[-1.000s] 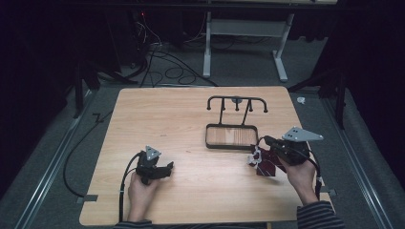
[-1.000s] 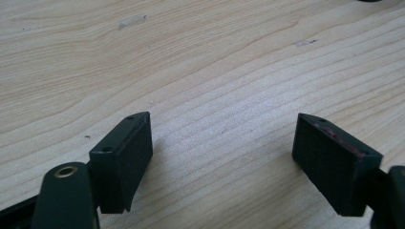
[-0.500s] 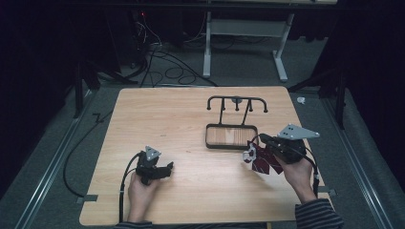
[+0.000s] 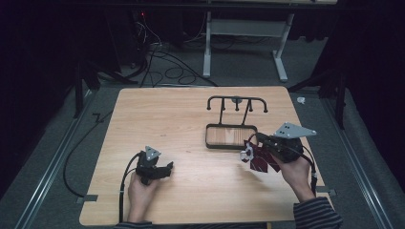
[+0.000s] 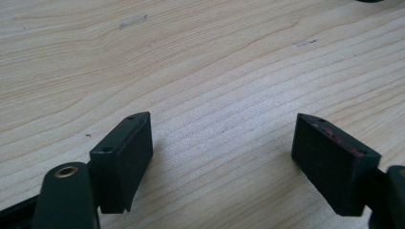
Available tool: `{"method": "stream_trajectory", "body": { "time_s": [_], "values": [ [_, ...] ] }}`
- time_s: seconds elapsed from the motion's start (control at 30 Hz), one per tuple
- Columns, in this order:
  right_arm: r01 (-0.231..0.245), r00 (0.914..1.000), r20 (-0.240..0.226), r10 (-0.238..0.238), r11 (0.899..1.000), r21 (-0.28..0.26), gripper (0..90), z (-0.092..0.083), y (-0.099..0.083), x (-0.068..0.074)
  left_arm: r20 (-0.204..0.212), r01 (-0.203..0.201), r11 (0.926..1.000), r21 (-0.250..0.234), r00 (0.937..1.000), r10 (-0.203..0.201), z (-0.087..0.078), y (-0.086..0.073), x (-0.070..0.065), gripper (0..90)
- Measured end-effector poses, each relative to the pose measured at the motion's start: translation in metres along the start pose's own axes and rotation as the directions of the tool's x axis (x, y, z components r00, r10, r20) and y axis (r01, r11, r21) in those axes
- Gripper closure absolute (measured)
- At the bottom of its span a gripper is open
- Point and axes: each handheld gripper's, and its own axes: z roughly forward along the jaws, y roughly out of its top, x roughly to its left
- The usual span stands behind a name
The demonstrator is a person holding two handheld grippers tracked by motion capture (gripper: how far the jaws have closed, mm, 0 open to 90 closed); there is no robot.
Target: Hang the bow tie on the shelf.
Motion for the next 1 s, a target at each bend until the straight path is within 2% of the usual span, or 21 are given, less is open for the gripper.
{"method": "stream_trajectory", "body": {
  "time_s": [0.37, 0.67, 0.83, 1.0],
  "values": [
    [0.027, 0.9993, -0.027, -0.027, 1.0, -0.001, 90.0, 0.009, 0.02, 0.008, 0.0, -0.001, 1.0, 0.0, 1.0, 0.001, 0.0, 0.0, 0.0, 22.1],
    [0.027, 0.9977, -0.061, -0.028, 0.999, -0.02, 90.0, 0.017, 0.037, 0.012, 0.001, -0.002, 1.0, 0.001, 1.0, 0.002, 0.0, 0.0, 0.0, 22.1],
    [0.054, 0.9952, -0.081, -0.056, 0.998, -0.028, 90.0, 0.023, 0.048, 0.015, 0.0, -0.002, 1.0, 0.0, 1.0, 0.002, 0.0, 0.0, 0.0, 22.1],
    [0.076, 0.9919, -0.099, -0.079, 0.997, -0.032, 90.0, 0.029, 0.054, 0.013, 0.0, -0.002, 1.0, 0.001, 1.0, 0.002, 0.0, 0.0, 0.0, 22.1]
  ]
}}
